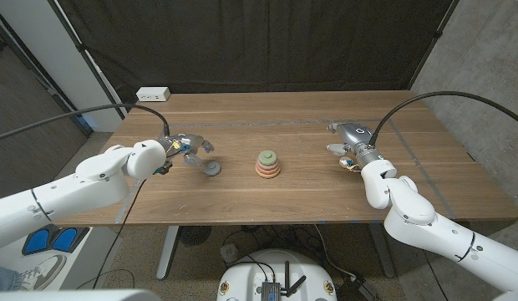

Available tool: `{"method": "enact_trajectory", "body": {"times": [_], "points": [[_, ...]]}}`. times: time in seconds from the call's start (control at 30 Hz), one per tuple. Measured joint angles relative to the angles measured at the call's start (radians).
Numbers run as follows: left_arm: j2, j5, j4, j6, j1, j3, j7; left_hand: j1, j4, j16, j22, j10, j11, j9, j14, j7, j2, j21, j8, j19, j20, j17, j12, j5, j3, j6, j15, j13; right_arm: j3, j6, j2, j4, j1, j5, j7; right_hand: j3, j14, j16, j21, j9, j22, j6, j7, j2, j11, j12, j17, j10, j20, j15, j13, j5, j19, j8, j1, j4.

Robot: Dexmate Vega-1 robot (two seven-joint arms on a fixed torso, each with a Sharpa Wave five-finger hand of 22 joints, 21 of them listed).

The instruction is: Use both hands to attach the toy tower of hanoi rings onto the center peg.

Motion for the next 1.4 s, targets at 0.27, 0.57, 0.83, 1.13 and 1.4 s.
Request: {"method": "enact_trajectory", "body": {"times": [0.27, 0.57, 0.83, 1.13, 1.4], "points": [[-0.020, 0.028, 0.011, 0.006, 0.007, 0.011, 0.011, 0.000, -0.004, 0.003, 0.000, 0.009, 0.002, -0.005, 0.007, 0.003, 0.000, 0.000, 0.008, 0.005, 0.003, -0.005, 0.000, 0.000, -0.004, 0.004, -0.004, -0.004, 0.000, -0.002, -0.002, -0.003, 0.000, -0.002, 0.005, 0.000, 0.000, 0.000, 0.000, 0.000, -0.001, 0.000, 0.000, 0.000, 0.000, 0.000, 0.000, 0.000, 0.000, 0.000, 0.004, 0.000, 0.000, 0.000, 0.000, 0.000], [-0.044, 0.052, 0.026, 0.009, 0.010, 0.023, 0.021, 0.000, 0.000, 0.003, 0.000, 0.009, 0.002, -0.005, 0.007, -0.001, 0.000, 0.000, 0.008, 0.008, 0.000, -0.005, 0.000, 0.000, -0.008, 0.008, -0.004, -0.008, 0.000, -0.006, -0.002, -0.007, -0.001, -0.006, 0.009, 0.000, 0.000, 0.000, 0.000, 0.000, -0.003, 0.000, 0.000, 0.000, 0.000, 0.000, 0.000, 0.000, 0.000, 0.000, 0.004, 0.000, 0.000, 0.000, 0.000, 0.000], [-0.062, 0.062, 0.045, 0.004, 0.009, 0.032, 0.027, 0.000, 0.000, 0.006, 0.000, 0.009, 0.002, -0.005, 0.015, -0.001, 0.000, 0.000, 0.008, 0.008, 0.000, -0.005, 0.000, -0.006, -0.008, 0.008, -0.007, -0.009, -0.001, -0.008, -0.002, -0.010, -0.002, -0.007, 0.011, 0.000, 0.000, 0.000, 0.000, 0.000, 0.000, 0.000, 0.000, 0.000, 0.000, 0.000, 0.002, 0.000, 0.000, 0.000, 0.004, 0.000, 0.000, 0.000, 0.000, 0.000], [-0.083, 0.072, 0.065, -0.006, 0.001, 0.045, 0.027, 0.000, -0.004, 0.006, 0.000, 0.014, -0.004, -0.005, 0.016, 0.002, 0.000, 0.000, 0.007, 0.007, 0.000, -0.005, 0.000, -0.006, -0.013, 0.012, -0.005, -0.014, -0.001, -0.010, -0.001, -0.011, -0.003, -0.008, 0.013, 0.000, 0.000, 0.000, 0.000, 0.000, 0.000, 0.002, -0.002, 0.000, 0.000, 0.000, 0.004, 0.000, 0.000, 0.000, 0.004, 0.000, 0.000, 0.000, 0.000, 0.000], [-0.095, 0.082, 0.077, -0.009, -0.004, 0.054, 0.027, 0.000, 0.001, 0.006, 0.000, 0.014, -0.004, -0.004, 0.016, 0.002, 0.000, 0.000, 0.007, 0.007, 0.000, -0.010, 0.000, -0.006, -0.018, 0.012, -0.005, -0.018, -0.001, -0.011, -0.001, -0.012, -0.005, -0.008, 0.014, 0.000, 0.000, 0.000, 0.000, 0.000, -0.003, 0.002, -0.002, 0.000, 0.000, 0.000, 0.003, 0.000, 0.000, 0.000, 0.004, 0.000, 0.000, 0.000, 0.000, 0.000]]}}
